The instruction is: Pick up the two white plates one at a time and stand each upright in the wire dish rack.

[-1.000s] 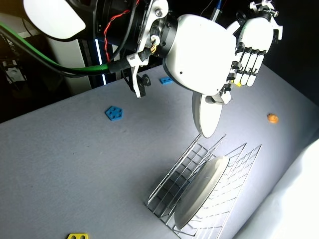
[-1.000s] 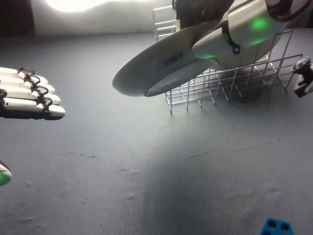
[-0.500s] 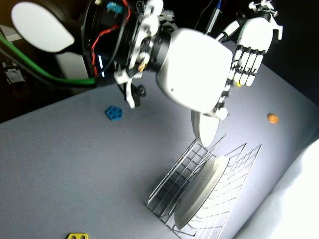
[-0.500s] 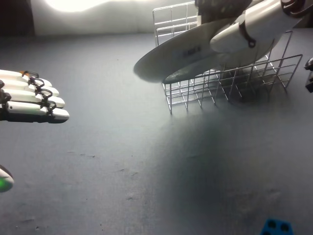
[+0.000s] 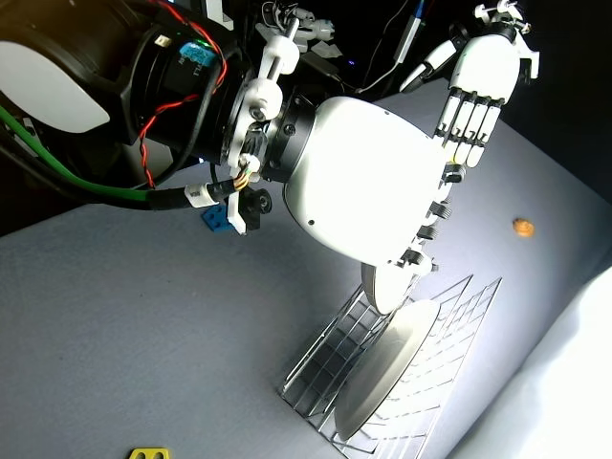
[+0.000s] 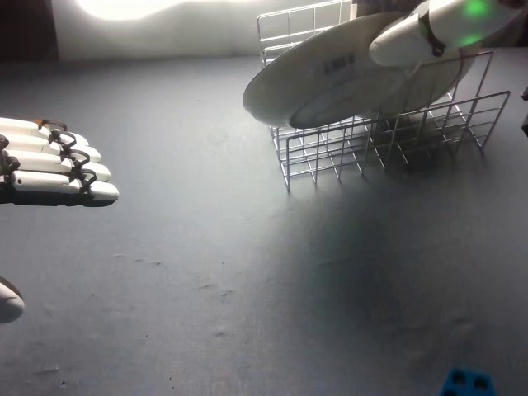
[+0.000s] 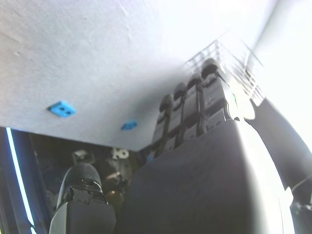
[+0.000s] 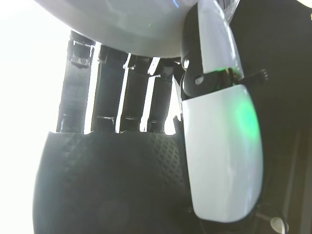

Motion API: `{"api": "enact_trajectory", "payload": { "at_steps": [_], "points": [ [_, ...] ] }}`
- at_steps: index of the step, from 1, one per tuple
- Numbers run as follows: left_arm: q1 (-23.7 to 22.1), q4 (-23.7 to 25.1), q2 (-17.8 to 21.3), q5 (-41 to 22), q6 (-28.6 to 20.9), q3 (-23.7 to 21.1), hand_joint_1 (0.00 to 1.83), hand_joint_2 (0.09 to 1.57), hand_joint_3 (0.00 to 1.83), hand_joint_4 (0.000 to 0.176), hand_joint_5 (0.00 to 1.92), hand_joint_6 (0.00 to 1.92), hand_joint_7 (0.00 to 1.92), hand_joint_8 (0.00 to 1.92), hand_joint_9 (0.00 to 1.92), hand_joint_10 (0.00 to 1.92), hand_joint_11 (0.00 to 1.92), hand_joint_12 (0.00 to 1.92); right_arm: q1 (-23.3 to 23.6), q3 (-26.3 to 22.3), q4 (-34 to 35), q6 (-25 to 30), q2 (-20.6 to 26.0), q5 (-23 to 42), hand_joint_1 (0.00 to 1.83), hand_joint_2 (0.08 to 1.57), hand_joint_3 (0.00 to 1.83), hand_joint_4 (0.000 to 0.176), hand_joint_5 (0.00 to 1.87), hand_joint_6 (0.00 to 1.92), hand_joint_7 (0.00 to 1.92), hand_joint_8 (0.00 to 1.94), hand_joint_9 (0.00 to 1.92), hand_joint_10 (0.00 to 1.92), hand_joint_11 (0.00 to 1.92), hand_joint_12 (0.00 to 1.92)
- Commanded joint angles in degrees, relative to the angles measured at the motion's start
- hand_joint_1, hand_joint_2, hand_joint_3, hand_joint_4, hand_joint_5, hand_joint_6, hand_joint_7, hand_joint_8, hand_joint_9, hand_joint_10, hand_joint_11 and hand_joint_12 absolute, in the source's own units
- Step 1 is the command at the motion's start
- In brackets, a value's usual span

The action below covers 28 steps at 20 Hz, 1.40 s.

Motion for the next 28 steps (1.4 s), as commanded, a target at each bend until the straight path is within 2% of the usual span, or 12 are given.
{"api": "enact_trajectory", "payload": {
  "at_steps": [1, 2, 3, 5, 9, 11, 12, 15, 17, 21, 22, 28],
  "points": [
    [-0.31, -2.99, 0.21, -0.37, -0.16, 0.04, 0.0, 1.06, 0.0, 0.0, 0.02, 0.01, 0.02, 0.01, 0.0, 0.0, 0.0, 0.0, 0.58, 0.73, 1.94, 0.9, 0.09, 7.27, 1.23, 1.1, 0.0, 0.02, 1.01, 0.99, 1.03, 0.86, 1.16, 0.01, 0.69, 1.02],
    [-0.31, -2.99, 0.19, -0.37, -0.16, 0.04, 0.0, 1.07, 0.01, 0.0, 0.02, 0.01, 0.01, 0.0, 0.0, 0.0, 0.0, 0.0, 0.57, 1.19, 2.3, 0.88, -0.11, 6.92, 1.23, 1.09, 0.0, 0.018, 1.03, 0.96, 1.04, 0.85, 1.18, 0.01, 0.71, 1.0],
    [-0.31, -2.99, 0.18, -0.37, -0.16, 0.02, 0.0, 1.07, 0.01, 0.0, 0.04, 0.01, 0.03, 0.01, 0.01, 0.0, 0.0, 0.0, 0.56, 1.79, 2.77, 0.87, -0.38, 6.46, 1.23, 1.09, 0.0, 0.025, 1.03, 0.95, 1.04, 0.85, 1.19, 0.02, 0.72, 1.0],
    [-0.31, -2.99, 0.18, -0.37, -0.16, -0.01, 0.0, 1.07, 0.01, 0.0, 0.05, 0.01, 0.05, 0.01, 0.02, 0.01, 0.0, 0.0, 0.45, 2.99, 4.54, 0.83, -0.83, 5.51, 1.23, 1.09, 0.0, 0.028, 1.03, 0.94, 1.04, 0.86, 1.18, 0.01, 0.72, 1.0],
    [-0.11, -2.98, 0.17, -0.37, -0.16, -0.14, 0.0, 1.07, 0.0, 0.0, 0.04, 0.0, 0.02, 0.0, 0.0, 0.0, 0.0, 0.0, 0.44, 5.31, 6.98, 0.79, -1.84, 4.07, 1.22, 1.1, 0.0, 0.022, 1.01, 0.99, 1.02, 0.87, 1.18, 0.01, 0.72, 0.99],
    [0.02, -2.98, 0.15, -0.37, -0.16, -0.14, 0.0, 1.07, 0.0, 0.0, 0.04, 0.0, 0.01, 0.0, 0.0, 0.0, 0.0, 0.0, 0.43, 6.22, 7.8, 0.79, -2.24, 3.59, 1.23, 1.09, 0.0, 0.023, 1.03, 0.96, 1.06, 0.81, 1.19, 0.01, 0.75, 0.97],
    [0.06, -2.98, 0.15, -0.37, -0.16, -0.14, 0.0, 1.07, 0.0, 0.0, 0.04, 0.0, 0.01, 0.0, 0.0, 0.0, 0.0, 0.0, 0.38, 6.6, 7.86, 0.77, -2.42, 3.59, 1.23, 1.09, 0.0, 0.018, 1.03, 0.96, 1.06, 0.81, 1.18, 0.0, 0.74, 0.97],
    [0.24, -2.98, -0.04, -0.35, -0.16, -0.14, 0.0, 1.07, 0.0, 0.0, 0.04, 0.0, 0.02, 0.0, 0.0, 0.0, 0.0, 0.0, -0.46, 7.64, 7.86, 0.62, -3.24, 3.88, 1.23, 1.1, 0.0, 0.025, 1.02, 0.98, 1.05, 0.83, 1.19, 0.01, 0.74, 0.96],
    [0.47, -2.98, -0.12, -0.35, -0.16, -0.12, 0.0, 1.07, 0.0, 0.0, 0.04, 0.0, 0.02, 0.0, 0.0, 0.0, 0.0, 0.0, -1.08, 8.65, 7.86, 0.4, -4.26, 3.97, 1.23, 1.1, 0.0, 0.02, 1.02, 0.98, 1.04, 0.85, 1.18, 0.0, 0.74, 0.96],
    [0.61, -2.99, -0.19, -0.35, -0.16, -0.18, 0.0, 1.07, 0.0, 0.0, 0.06, 0.0, 0.04, 0.01, 0.01, 0.0, 0.0, 0.0, -1.96, 9.3, 7.87, -0.31, -5.33, 5.01, 1.22, 1.1, 0.0, 0.027, 1.01, 0.99, 1.06, 0.83, 1.19, 0.01, 0.73, 0.95],
    [0.61, -2.99, -0.19, -0.35, -0.16, -0.19, 0.0, 1.07, 0.0, 0.0, 0.05, 0.0, 0.03, 0.0, 0.01, 0.0, 0.0, 0.0, -2.1, 9.31, 7.87, -0.85, -5.43, 5.44, 1.22, 1.11, 0.0, 0.026, 0.98, 1.03, 1.02, 0.88, 1.17, 0.0, 0.72, 0.96],
    [0.68, -2.99, -0.19, -0.35, -0.16, -0.23, 0.0, 1.08, 0.0, 0.0, 0.05, 0.0, 0.03, 0.0, 0.01, 0.0, 0.0, 0.0, -3.5, 10.07, 7.88, -3.13, -6.17, 7.07, 1.22, 1.1, 0.0, 0.026, 1.0, 0.99, 1.06, 0.83, 1.19, 0.0, 0.76, 0.89]
  ]
}}
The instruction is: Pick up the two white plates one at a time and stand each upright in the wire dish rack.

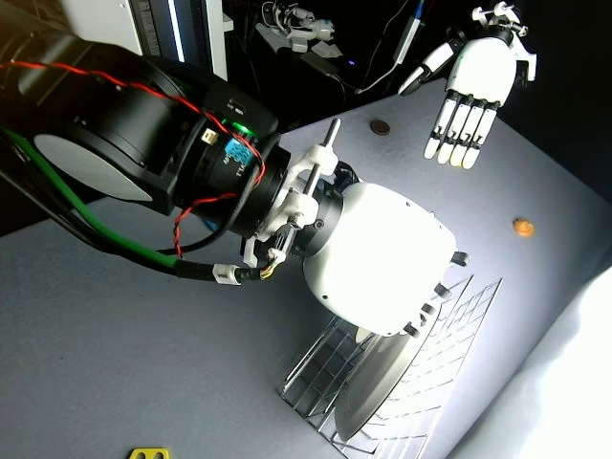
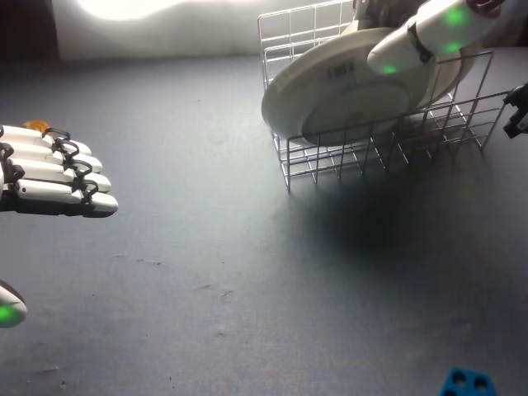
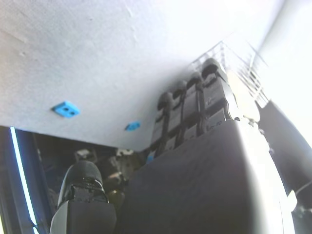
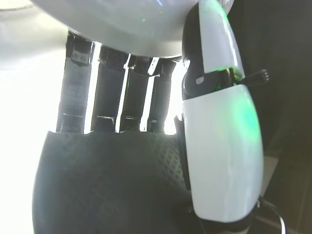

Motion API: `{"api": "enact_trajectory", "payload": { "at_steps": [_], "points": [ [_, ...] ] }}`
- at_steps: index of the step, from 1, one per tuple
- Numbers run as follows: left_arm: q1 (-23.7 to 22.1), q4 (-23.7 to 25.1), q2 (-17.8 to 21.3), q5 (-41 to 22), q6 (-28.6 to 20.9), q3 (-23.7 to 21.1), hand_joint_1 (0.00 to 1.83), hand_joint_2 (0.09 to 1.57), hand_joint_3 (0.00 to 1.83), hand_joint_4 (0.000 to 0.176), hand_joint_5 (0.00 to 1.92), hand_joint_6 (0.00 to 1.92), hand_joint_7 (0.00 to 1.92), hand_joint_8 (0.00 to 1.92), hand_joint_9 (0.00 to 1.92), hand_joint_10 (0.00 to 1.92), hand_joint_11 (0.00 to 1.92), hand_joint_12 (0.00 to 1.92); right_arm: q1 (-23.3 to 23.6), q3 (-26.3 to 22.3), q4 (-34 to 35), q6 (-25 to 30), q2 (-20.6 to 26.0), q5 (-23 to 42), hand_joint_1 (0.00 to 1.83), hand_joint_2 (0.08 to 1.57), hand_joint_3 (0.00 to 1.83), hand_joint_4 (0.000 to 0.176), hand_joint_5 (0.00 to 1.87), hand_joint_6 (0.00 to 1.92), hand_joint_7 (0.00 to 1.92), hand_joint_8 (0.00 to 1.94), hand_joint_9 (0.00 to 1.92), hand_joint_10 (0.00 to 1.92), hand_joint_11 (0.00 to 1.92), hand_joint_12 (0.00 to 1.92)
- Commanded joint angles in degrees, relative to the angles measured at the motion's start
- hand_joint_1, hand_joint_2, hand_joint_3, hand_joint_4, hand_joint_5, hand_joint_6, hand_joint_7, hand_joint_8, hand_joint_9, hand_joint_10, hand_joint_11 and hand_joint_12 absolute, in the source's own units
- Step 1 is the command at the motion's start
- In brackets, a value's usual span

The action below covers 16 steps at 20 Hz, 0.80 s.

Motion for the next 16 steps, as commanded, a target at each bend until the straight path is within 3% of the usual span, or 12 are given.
{"api": "enact_trajectory", "payload": {
  "at_steps": [1, 4, 10, 12, 13, 16],
  "points": [
    [-0.15, -3.03, 0.23, -0.47, -0.14, -0.16, 0.0, 1.07, 0.0, 0.0, 0.05, 0.0, 0.03, 0.0, 0.0, 0.0, 0.0, 0.0, 0.47, 0.45, 1.08, 0.36, 0.31, 8.75, 1.23, 1.09, 0.0, 0.027, 1.03, 0.96, 1.08, 0.79, 1.2, 0.01, 0.79, 0.87],
    [0.28, -3.03, 0.22, -0.47, -0.14, -0.35, 0.0, 1.07, 0.0, 0.0, 0.06, 0.01, 0.04, 0.01, 0.01, 0.0, 0.0, 0.0, 0.08, 0.67, 1.08, -0.07, 0.12, 9.36, 1.22, 1.12, 0.0, 0.026, 0.97, 1.05, 1.01, 0.91, 1.16, 0.0, 0.72, 0.93],
    [0.26, -3.03, 0.22, -0.49, -0.14, -0.36, 0.0, 1.07, 0.0, 0.0, 0.05, 0.0, 0.02, 0.0, 0.0, 0.0, 0.0, 0.0, -1.18, 0.74, 1.09, -1.25, -0.14, 11.7, 1.22, 1.1, 0.0, 0.023, 1.01, 0.99, 1.03, 0.86, 1.19, 0.01, 0.73, 0.91],
    [0.26, -3.03, 0.22, -0.49, -0.14, -0.38, 0.0, 1.07, 0.0, 0.0, 0.05, 0.0, 0.02, 0.0, 0.0, 0.0, 0.0, 0.0, -1.45, 0.74, 1.09, -1.42, -0.25, 12.29, 1.23, 1.09, 0.0, 0.014, 1.03, 0.97, 1.06, 0.81, 1.2, 0.01, 0.75, 0.88],
    [0.26, -3.03, 0.22, -0.5, -0.14, -0.39, 0.0, 1.07, 0.0, 0.0, 0.06, 0.01, 0.04, 0.01, 0.02, 0.01, 0.0, 0.0, -1.56, 0.74, 1.09, -1.6, -0.34, 12.36, 1.22, 1.1, 0.0, 0.023, 1.0, 1.01, 1.03, 0.86, 1.2, 0.0, 0.73, 0.88],
    [0.26, -3.03, 0.22, -0.51, -0.14, -0.42, 0.0, 1.07, 0.0, 0.0, 0.06, 0.01, 0.04, 0.01, 0.01, 0.0, 0.0, 0.0, -1.9, 0.72, 1.09, -1.65, -0.47, 12.36, 1.23, 1.09, 0.0, 0.026, 1.02, 0.96, 1.07, 0.82, 1.21, 0.0, 0.74, 0.88]
  ]
}}
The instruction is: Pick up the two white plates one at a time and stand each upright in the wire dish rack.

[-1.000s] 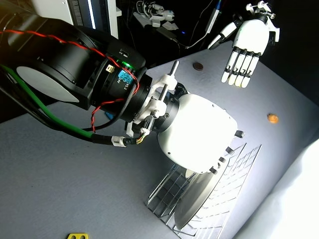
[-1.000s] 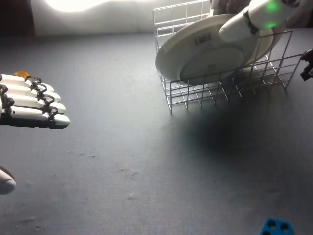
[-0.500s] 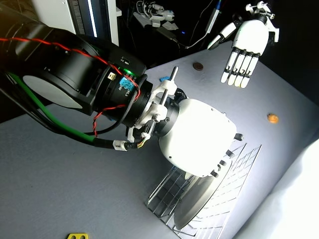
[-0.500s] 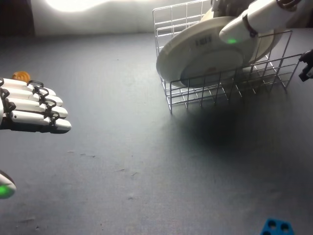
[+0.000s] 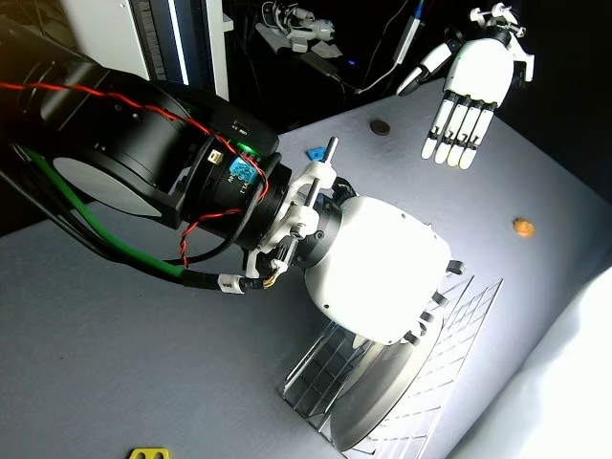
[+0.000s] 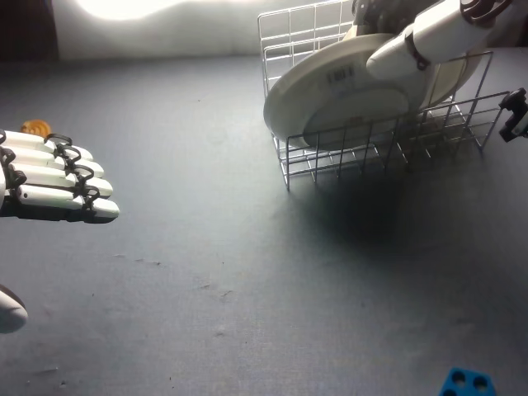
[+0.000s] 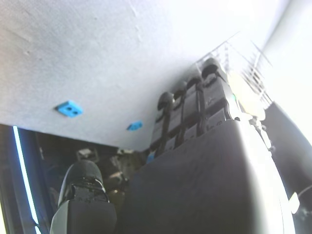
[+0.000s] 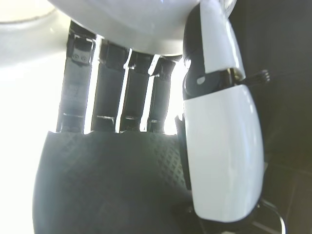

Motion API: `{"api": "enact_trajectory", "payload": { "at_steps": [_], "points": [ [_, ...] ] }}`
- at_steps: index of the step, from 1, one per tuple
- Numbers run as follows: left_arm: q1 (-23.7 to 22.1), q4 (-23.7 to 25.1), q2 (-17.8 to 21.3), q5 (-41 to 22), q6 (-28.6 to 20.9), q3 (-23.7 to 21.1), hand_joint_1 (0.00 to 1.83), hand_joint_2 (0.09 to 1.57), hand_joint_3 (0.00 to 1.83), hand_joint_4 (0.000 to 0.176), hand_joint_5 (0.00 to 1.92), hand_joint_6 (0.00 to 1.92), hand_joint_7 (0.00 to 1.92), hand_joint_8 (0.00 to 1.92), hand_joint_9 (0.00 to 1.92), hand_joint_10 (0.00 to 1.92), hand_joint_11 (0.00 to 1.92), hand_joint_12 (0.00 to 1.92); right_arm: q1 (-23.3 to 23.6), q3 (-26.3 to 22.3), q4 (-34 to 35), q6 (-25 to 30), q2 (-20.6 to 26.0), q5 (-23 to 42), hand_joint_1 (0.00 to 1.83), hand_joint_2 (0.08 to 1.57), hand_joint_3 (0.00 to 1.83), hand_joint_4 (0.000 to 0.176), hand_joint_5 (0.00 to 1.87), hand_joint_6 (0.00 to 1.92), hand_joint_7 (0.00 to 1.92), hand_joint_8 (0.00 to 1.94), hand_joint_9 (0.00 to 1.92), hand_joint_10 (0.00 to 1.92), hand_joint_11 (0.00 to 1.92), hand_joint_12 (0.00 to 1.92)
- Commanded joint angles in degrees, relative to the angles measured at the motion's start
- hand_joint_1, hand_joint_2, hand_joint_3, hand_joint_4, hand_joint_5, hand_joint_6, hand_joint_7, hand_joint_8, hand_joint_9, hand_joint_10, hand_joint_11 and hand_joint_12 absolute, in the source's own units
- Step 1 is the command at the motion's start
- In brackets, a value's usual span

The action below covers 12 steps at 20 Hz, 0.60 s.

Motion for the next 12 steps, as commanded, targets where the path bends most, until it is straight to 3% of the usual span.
{"api": "enact_trajectory", "payload": {
  "at_steps": [1, 10, 12],
  "points": [
    [-0.39, -3.01, 0.22, -0.53, -0.16, -0.1, 0.0, 1.07, 0.0, 0.0, 0.05, 0.0, 0.03, 0.0, 0.0, 0.0, 0.0, 0.0, 0.34, 0.17, 0.98, 0.57, 0.31, 8.25, 1.22, 1.11, 0.0, 0.02, 0.98, 1.03, 1.03, 0.86, 1.18, 0.01, 0.71, 0.88],
    [-0.4, -3.01, 0.23, -0.57, -0.16, -0.19, 0.0, 1.07, 0.0, 0.0, 0.04, 0.01, 0.02, 0.01, 0.0, 0.0, 0.0, 0.0, -1.35, 0.14, 0.98, -0.78, 0.2, 9.08, 1.22, 1.11, 0.0, 0.021, 0.98, 1.04, 1.03, 0.86, 1.18, 0.0, 0.74, 0.87],
    [-0.4, -3.01, 0.23, -0.57, -0.16, -0.22, 0.0, 1.07, 0.0, 0.0, 0.05, 0.01, 0.02, 0.0, 0.0, 0.0, 0.0, 0.0, -1.55, 0.14, 0.98, -0.8, 0.19, 9.08, 1.23, 1.1, 0.0, 0.011, 1.02, 1.0, 1.05, 0.81, 1.2, 0.0, 0.77, 0.85]
  ]
}}
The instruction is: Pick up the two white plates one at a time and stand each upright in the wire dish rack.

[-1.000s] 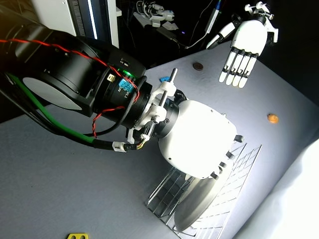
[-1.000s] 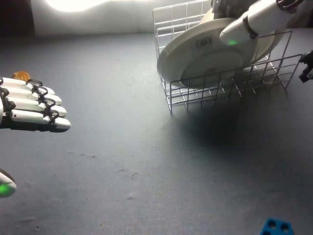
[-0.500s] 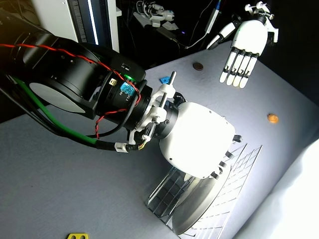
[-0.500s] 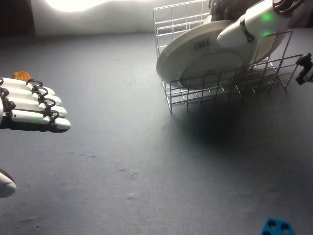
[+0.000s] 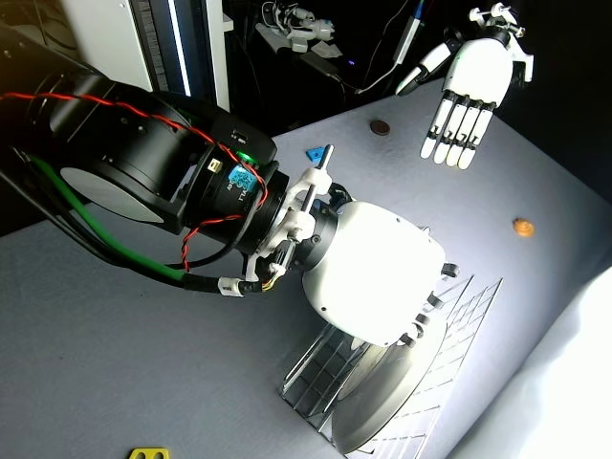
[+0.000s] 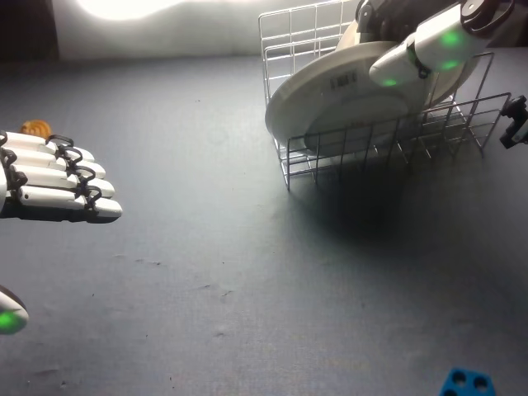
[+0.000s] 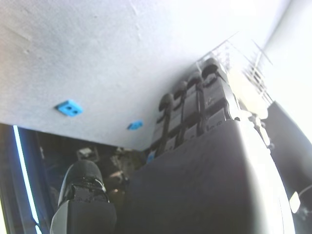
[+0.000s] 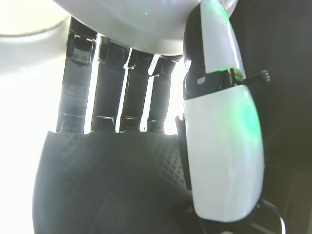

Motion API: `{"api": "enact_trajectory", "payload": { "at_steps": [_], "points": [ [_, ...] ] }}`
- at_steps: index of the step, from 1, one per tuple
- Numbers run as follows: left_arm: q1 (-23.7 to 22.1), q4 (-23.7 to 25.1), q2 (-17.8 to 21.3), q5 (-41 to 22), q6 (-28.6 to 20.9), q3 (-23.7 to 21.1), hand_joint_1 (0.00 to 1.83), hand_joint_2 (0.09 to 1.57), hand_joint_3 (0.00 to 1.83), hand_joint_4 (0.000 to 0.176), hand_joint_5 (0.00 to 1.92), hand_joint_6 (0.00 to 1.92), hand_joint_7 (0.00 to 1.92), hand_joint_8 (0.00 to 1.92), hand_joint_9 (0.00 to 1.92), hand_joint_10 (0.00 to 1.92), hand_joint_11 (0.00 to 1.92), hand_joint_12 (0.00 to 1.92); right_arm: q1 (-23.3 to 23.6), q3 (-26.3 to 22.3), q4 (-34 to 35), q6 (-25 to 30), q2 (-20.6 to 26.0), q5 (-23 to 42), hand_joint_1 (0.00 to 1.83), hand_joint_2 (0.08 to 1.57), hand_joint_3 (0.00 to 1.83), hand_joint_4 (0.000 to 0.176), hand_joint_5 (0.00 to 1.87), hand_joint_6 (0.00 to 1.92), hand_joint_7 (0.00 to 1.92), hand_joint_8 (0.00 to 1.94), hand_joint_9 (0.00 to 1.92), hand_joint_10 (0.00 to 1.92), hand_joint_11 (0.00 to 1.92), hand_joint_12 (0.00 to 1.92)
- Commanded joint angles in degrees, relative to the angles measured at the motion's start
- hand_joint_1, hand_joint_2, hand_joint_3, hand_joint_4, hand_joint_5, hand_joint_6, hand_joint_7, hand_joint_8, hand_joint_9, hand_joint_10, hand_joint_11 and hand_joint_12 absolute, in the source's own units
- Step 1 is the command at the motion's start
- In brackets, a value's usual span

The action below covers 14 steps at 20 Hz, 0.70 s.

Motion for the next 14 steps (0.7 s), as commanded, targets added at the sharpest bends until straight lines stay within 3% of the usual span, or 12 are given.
{"api": "enact_trajectory", "payload": {
  "at_steps": [1, 5, 8, 10, 11, 12, 13, 14],
  "points": [
    [-0.4, -3.01, 0.23, -0.51, -0.16, -0.09, 0.0, 1.08, 0.0, 0.0, 0.05, 0.01, 0.02, 0.01, 0.0, 0.0, 0.0, 0.0, 0.36, 0.14, 0.61, 0.31, 0.26, 6.94, 1.23, 1.1, 0.0, 0.015, 1.01, 1.0, 1.06, 0.8, 1.2, 0.0, 0.77, 0.84],
    [-0.4, -3.0, 0.23, -0.51, -0.16, -0.1, 0.0, 1.07, 0.0, 0.0, 0.06, 0.01, 0.04, 0.01, 0.01, 0.0, 0.0, 0.0, 0.23, 0.13, 0.61, 0.27, 0.26, 7.08, 1.22, 1.11, 0.0, 0.0, 1.0, 1.04, 1.01, 0.85, 1.18, 0.01, 0.75, 0.86],
    [-0.4, -3.0, 0.23, -0.51, -0.16, -0.15, 0.0, 1.08, 0.0, 0.0, 0.02, 0.0, 0.0, 0.0, 0.0, 0.0, 0.0, 0.0, 0.26, 0.12, 0.61, 0.28, 0.26, 7.12, 1.21, 1.12, 0.0, 0.013, 0.97, 1.07, 0.99, 0.91, 1.13, 0.0, 0.69, 0.91],
    [-0.4, -3.0, 0.23, -0.51, -0.16, -0.2, 0.0, 1.08, 0.0, 0.0, 0.06, 0.01, 0.04, 0.02, 0.01, 0.0, 0.0, 0.0, 0.34, 0.06, 0.61, 0.28, 0.28, 7.12, 1.19, 1.17, 0.0, 0.021, 0.83, 1.23, 0.94, 1.04, 1.03, 0.01, 0.58, 0.94],
    [-0.4, -2.99, 0.23, -0.51, -0.16, -0.21, 0.0, 1.08, 0.0, 0.0, 0.08, 0.01, 0.07, 0.01, 0.03, 0.0, 0.0, 0.0, 0.38, 0.06, 0.61, 0.28, 0.28, 7.12, 1.13, 1.18, 0.0, 0.0, 0.84, 1.2, 0.92, 0.5, 1.01, 0.01, 0.55, 0.96],
    [-0.4, -2.99, 0.23, -0.51, -0.16, -0.23, 0.0, 1.09, 0.0, 0.0, 0.08, 0.0, 0.05, 0.0, 0.01, 0.0, 0.0, 0.0, 0.39, 0.06, 0.61, 0.28, 0.28, 7.12, 1.1, 1.18, 0.0, 0.0, 0.85, 1.18, 0.96, 0.22, 0.98, 0.0, 0.53, 0.95],
    [-0.4, -2.96, 0.24, -0.51, -0.16, -0.25, 0.0, 1.08, 0.0, 0.0, 0.05, 0.0, 0.02, 0.0, 0.0, 0.0, 0.0, 0.0, 0.38, 0.05, 0.61, 0.28, 0.28, 7.11, 1.09, 1.17, 0.0, 0.0, 0.87, 1.15, 0.99, 0.09, 0.97, 0.0, 0.51, 0.96],
    [-0.4, -2.92, 0.24, -0.51, -0.16, -0.28, 0.0, 1.08, 0.0, 0.0, 0.04, 0.0, 0.01, 0.0, 0.0, 0.0, 0.0, 0.0, 0.39, 0.05, 0.61, 0.28, 0.28, 7.11, 1.06, 1.11, 0.0, 0.0, 0.78, 0.56, 0.99, 0.04, 0.94, 0.0, 0.48, 0.97]
  ]
}}
